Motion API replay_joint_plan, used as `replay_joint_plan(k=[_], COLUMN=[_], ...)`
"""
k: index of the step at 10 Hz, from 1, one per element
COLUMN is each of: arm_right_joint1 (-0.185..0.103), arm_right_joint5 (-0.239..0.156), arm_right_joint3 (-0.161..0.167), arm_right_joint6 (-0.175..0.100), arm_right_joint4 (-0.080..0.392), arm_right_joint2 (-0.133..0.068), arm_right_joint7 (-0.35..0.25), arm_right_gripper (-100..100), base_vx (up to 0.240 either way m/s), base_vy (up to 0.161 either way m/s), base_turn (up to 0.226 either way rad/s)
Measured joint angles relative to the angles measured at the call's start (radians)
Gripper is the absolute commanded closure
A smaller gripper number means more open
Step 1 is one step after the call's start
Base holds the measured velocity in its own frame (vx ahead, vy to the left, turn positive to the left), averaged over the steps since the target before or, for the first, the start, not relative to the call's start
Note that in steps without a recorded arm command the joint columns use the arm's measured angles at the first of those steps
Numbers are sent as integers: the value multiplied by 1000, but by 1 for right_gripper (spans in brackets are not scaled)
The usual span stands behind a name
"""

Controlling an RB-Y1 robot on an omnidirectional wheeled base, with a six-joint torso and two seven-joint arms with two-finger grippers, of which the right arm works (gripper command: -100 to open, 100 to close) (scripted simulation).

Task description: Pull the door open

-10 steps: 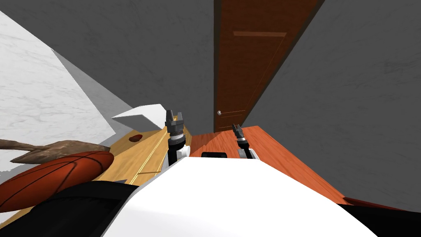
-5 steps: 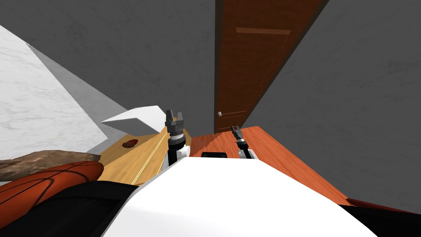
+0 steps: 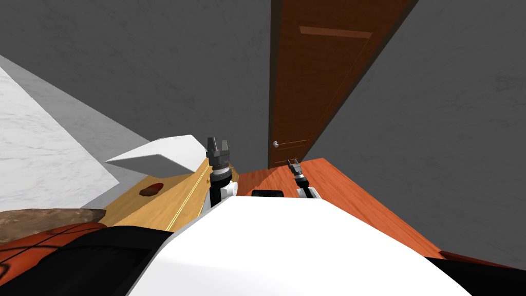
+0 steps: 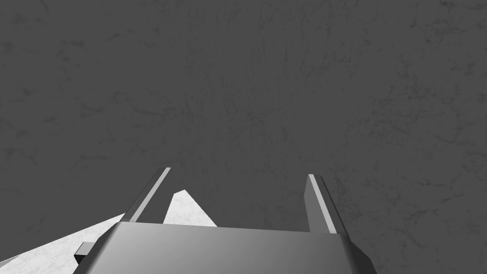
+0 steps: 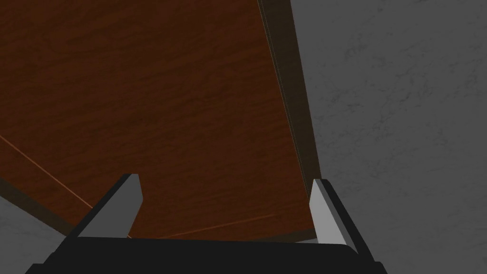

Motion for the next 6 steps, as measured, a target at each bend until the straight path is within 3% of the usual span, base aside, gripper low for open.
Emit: replay_joint_plan(k=[6], arm_right_joint1=[-31], arm_right_joint5=[50], arm_right_joint3=[-13], arm_right_joint6=[-32], arm_right_joint4=[114], arm_right_joint2=[0], arm_right_joint7=[78], arm_right_gripper=[-100], base_vx=[97], base_vy=[45], base_turn=[-37])
